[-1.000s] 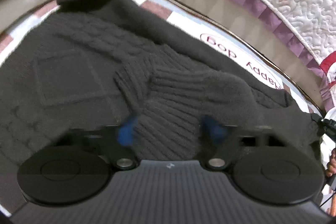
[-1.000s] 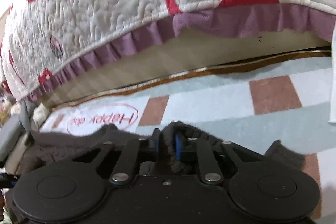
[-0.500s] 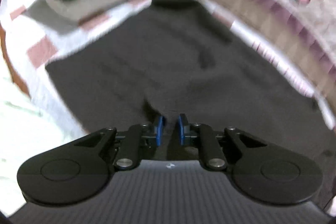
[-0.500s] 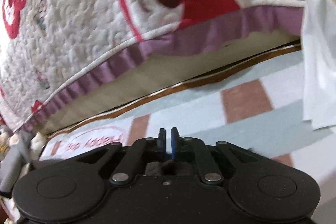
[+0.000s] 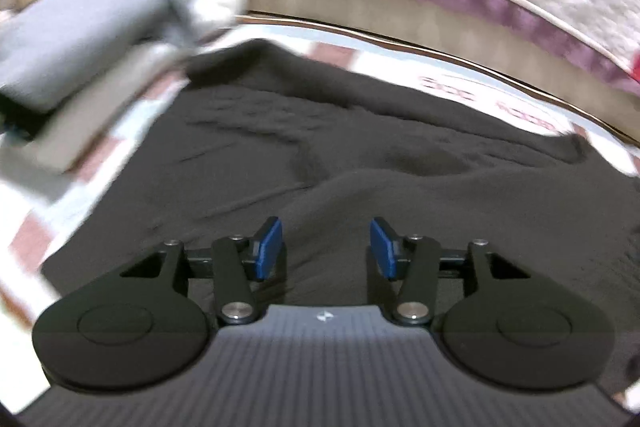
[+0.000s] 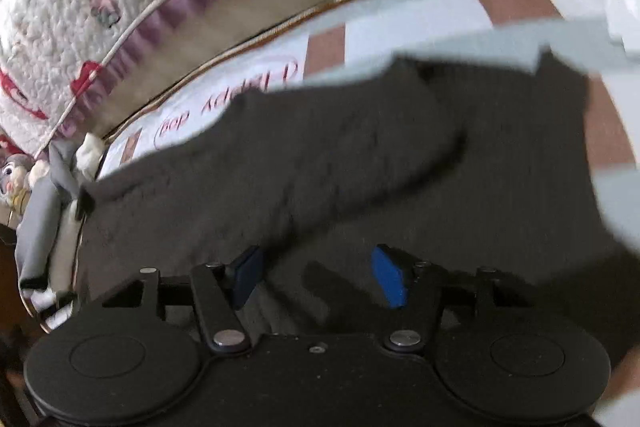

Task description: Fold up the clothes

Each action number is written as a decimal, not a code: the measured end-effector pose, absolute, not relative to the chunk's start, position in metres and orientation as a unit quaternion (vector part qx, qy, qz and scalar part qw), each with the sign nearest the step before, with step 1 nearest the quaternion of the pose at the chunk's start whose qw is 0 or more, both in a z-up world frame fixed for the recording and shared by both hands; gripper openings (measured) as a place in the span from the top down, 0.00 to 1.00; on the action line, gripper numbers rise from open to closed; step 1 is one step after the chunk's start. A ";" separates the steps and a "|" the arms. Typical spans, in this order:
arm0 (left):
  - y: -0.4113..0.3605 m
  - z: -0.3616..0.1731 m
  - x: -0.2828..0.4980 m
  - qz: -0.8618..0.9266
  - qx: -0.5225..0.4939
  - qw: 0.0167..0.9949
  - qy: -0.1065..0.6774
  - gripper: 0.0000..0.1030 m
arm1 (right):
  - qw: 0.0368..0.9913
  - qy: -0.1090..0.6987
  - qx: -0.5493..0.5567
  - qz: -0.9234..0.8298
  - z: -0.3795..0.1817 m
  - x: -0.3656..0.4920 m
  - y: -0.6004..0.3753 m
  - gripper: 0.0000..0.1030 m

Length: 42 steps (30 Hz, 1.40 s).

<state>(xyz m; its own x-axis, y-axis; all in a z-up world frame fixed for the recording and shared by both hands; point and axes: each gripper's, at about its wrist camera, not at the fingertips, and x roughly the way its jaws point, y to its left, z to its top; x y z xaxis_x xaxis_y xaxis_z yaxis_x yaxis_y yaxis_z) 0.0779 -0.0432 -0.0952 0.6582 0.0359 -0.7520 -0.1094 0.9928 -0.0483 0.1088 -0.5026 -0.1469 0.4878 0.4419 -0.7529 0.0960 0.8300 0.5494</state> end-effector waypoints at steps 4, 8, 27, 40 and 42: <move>-0.055 -0.097 0.104 0.001 -0.032 0.906 0.421 0.51 | 0.829 0.441 0.313 0.143 -0.159 0.107 -0.500 0.28; -0.058 -0.109 0.119 0.012 -0.011 0.902 0.432 0.50 | 0.834 0.437 0.315 0.124 -0.160 0.142 -0.479 0.28; 0.004 -0.097 0.166 0.050 0.027 0.922 0.384 0.38 | 0.882 0.391 0.260 0.045 -0.152 0.159 -0.544 0.51; 0.046 -0.138 0.289 0.027 -0.041 0.886 0.461 0.59 | 0.890 0.398 0.197 0.102 -0.152 0.164 -0.497 0.51; 0.051 -0.140 0.309 0.071 -0.025 0.884 0.462 0.62 | 0.890 0.397 0.198 0.103 -0.157 0.168 -0.499 0.51</move>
